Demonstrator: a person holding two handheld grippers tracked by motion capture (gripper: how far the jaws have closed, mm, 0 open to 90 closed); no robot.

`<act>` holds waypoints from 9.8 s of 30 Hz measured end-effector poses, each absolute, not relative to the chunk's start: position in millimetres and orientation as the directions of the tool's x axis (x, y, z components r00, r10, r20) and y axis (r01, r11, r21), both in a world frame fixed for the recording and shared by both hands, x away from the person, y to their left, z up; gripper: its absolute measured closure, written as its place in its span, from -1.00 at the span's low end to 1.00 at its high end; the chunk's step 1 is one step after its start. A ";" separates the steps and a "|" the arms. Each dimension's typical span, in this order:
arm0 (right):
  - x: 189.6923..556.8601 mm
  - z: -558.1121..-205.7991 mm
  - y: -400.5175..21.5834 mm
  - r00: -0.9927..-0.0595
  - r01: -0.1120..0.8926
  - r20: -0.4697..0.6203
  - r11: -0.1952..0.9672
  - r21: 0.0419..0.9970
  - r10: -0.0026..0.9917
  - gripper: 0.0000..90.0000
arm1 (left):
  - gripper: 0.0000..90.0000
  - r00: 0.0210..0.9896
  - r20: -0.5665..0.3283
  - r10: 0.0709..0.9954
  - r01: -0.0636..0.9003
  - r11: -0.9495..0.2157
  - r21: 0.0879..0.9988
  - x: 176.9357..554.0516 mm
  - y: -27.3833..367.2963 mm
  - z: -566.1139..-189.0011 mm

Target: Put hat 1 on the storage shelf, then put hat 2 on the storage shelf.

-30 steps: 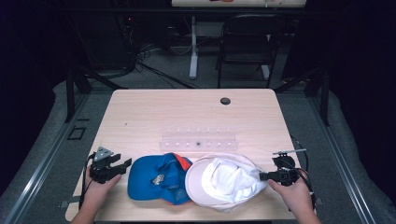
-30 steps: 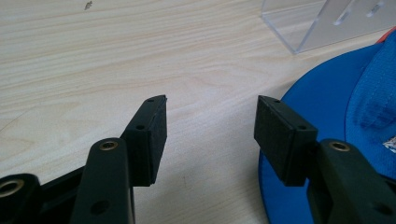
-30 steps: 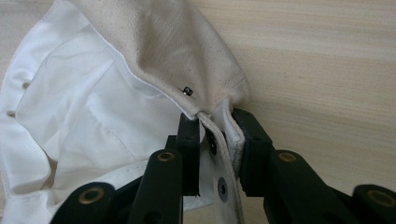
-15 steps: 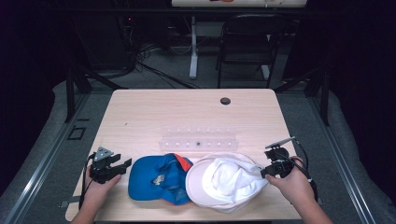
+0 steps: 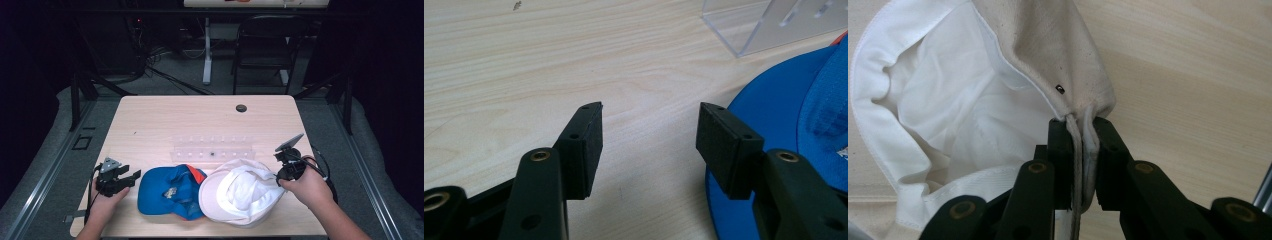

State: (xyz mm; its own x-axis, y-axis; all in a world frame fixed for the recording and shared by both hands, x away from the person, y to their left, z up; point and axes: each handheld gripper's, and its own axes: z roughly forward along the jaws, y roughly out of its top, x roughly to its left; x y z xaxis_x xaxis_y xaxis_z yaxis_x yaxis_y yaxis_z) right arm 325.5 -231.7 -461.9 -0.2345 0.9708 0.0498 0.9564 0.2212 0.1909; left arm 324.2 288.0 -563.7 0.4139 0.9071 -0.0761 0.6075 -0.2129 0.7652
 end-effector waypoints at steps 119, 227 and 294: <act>448.7 -325.2 -132.7 -0.060 0.945 0.857 -0.248 0.215 0.511 0.81 | 0.03 0.482 -0.064 0.874 0.538 -0.237 0.809 299.0 277.8 -551.2; 440.2 -362.9 -109.2 -0.183 0.942 0.766 -0.114 0.317 0.616 0.52 | 0.30 0.574 -0.223 0.788 0.518 -0.139 0.844 314.0 184.0 -523.5; 312.0 -557.4 -124.8 -0.413 0.892 0.625 0.155 0.424 0.663 0.39 | 0.10 0.393 -0.165 0.904 0.594 -0.113 0.796 284.3 283.4 -553.5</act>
State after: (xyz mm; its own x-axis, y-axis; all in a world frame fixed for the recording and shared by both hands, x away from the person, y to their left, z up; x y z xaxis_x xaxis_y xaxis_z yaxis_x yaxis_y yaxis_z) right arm 312.0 -124.8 -557.4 -0.4125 0.6627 0.6250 0.8922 0.1553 0.4242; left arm 284.3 283.4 -553.5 0.3933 0.9044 -0.1654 0.5943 -0.1129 0.7962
